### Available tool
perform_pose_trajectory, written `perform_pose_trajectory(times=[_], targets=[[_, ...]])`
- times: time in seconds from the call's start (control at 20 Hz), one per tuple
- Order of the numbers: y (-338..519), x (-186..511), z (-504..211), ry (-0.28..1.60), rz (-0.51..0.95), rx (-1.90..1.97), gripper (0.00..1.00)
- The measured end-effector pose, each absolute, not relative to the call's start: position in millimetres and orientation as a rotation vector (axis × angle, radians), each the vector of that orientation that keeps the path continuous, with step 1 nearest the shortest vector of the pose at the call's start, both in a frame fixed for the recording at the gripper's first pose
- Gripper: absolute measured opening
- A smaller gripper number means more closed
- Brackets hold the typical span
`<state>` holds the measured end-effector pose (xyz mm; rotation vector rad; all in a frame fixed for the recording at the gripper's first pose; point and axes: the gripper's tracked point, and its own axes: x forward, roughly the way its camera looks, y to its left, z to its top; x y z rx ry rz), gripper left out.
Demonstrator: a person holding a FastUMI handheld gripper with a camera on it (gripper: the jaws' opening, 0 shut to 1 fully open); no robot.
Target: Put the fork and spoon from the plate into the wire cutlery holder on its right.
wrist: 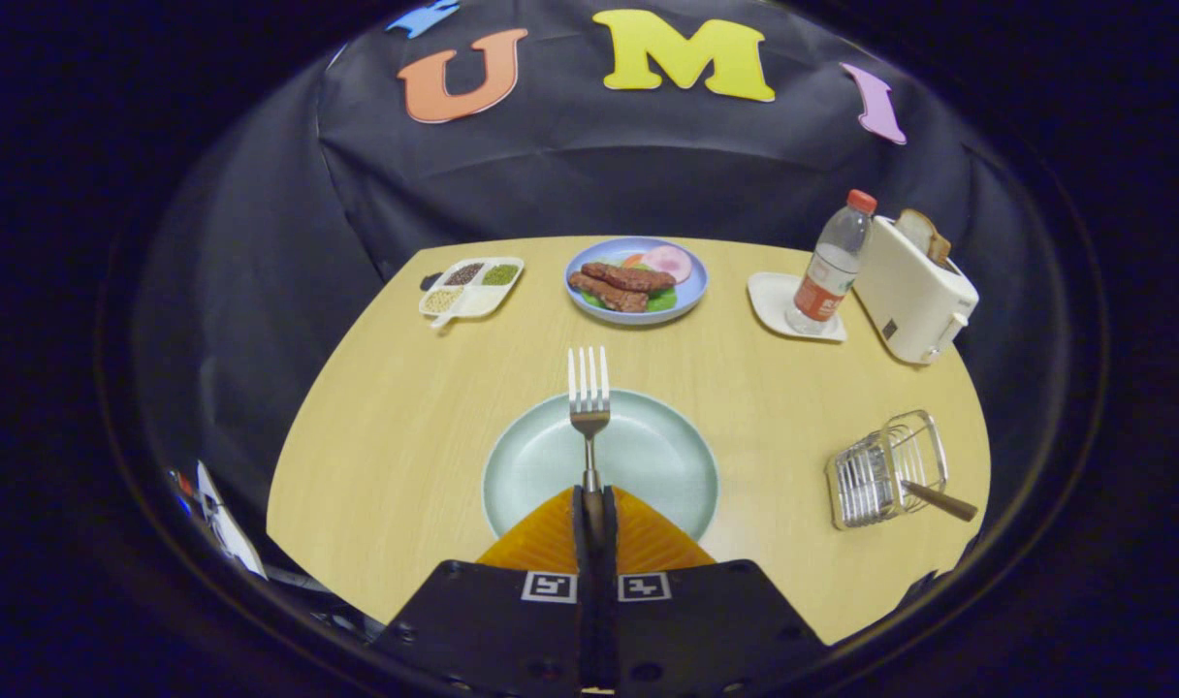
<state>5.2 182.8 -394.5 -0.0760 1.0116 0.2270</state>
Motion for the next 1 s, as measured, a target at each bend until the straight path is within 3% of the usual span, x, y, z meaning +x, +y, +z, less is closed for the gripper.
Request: perform_pose_trajectory(times=[0.8, 1.0], targets=[[-40.3, 0.7, -371.1, 1.087, -0.010, -0.035, 0.01], [-65.8, 8.5, -370.4, 1.126, 0.012, -0.060, 0.01]])
